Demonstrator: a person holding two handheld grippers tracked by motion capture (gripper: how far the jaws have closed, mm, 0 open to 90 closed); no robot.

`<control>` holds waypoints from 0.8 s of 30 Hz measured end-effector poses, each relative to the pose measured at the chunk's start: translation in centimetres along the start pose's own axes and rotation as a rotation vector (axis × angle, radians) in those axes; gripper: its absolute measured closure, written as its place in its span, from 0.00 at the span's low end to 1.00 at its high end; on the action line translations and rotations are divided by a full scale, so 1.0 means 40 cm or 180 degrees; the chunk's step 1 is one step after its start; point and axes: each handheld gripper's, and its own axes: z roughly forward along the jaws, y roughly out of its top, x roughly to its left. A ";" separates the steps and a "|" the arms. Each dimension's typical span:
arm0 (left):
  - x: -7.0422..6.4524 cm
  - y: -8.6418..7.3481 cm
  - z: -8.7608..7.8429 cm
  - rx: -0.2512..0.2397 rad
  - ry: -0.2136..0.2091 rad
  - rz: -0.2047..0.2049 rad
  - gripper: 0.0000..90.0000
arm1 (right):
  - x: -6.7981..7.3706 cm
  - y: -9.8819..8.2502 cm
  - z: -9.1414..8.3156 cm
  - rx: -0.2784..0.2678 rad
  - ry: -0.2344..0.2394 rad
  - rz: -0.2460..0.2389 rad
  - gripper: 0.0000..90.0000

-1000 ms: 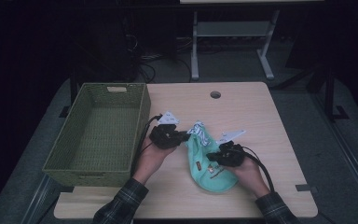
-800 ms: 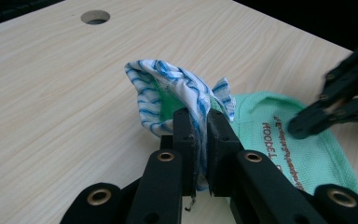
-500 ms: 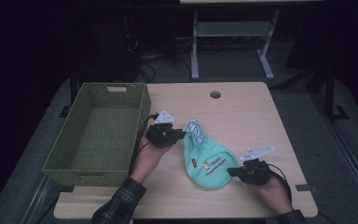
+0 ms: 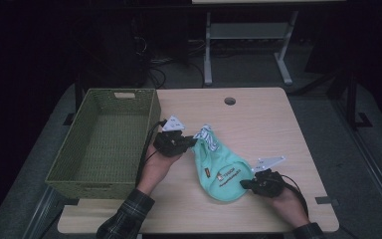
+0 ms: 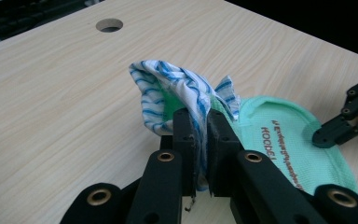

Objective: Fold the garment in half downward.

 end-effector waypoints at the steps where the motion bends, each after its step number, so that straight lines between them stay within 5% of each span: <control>1: -0.001 0.001 -0.001 -0.0008 -0.0001 -0.0003 0.93 | 0.001 0.004 0.003 0.0011 0.0003 0.0001 1.00; 13: -0.053 0.025 -0.008 -0.0082 -0.0176 0.0225 0.93 | -0.003 0.034 0.028 0.0000 -0.0015 -0.0029 1.00; 24: -0.112 0.021 0.027 0.0009 -0.0517 0.0371 0.93 | -0.006 0.033 0.028 -0.0006 0.0002 0.0005 1.00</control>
